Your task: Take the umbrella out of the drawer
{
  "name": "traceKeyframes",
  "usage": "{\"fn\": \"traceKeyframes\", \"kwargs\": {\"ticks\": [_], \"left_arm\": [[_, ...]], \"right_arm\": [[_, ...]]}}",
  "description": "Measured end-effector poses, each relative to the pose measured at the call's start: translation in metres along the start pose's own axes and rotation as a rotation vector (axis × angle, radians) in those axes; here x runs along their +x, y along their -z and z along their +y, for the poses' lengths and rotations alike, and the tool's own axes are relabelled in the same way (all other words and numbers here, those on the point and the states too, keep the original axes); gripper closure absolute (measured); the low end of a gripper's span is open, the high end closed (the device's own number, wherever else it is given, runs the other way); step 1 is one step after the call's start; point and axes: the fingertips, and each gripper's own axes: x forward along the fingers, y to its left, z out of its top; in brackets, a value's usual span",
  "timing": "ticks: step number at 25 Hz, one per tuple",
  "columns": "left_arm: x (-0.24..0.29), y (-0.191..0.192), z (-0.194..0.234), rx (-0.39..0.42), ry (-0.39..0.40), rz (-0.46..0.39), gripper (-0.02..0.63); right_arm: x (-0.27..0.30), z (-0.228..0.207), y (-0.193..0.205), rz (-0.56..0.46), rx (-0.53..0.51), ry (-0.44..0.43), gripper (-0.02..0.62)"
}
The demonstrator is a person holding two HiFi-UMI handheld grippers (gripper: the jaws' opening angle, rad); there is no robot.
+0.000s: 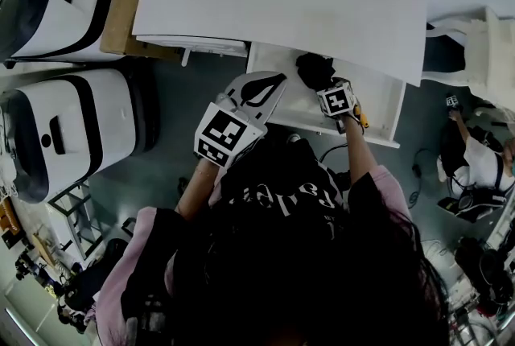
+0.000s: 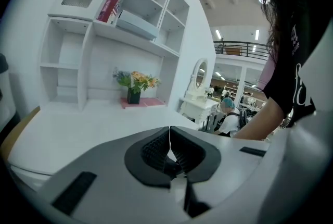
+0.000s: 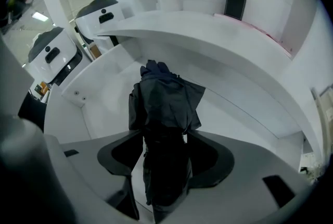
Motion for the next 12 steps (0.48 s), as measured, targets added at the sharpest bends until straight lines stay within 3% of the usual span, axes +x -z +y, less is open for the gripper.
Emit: {"fn": "traceKeyframes", "kwargs": {"ticks": [7, 12], "left_arm": [[0.0, 0.005, 0.013, -0.005, -0.043, 0.005, 0.592], [-0.004, 0.004, 0.019, -0.012, -0.09, 0.005, 0.592]], "right_arm": [[0.023, 0.011, -0.004, 0.064, -0.094, -0.04, 0.33], [0.033, 0.011, -0.005, 0.104, -0.126, -0.02, 0.322]]}}
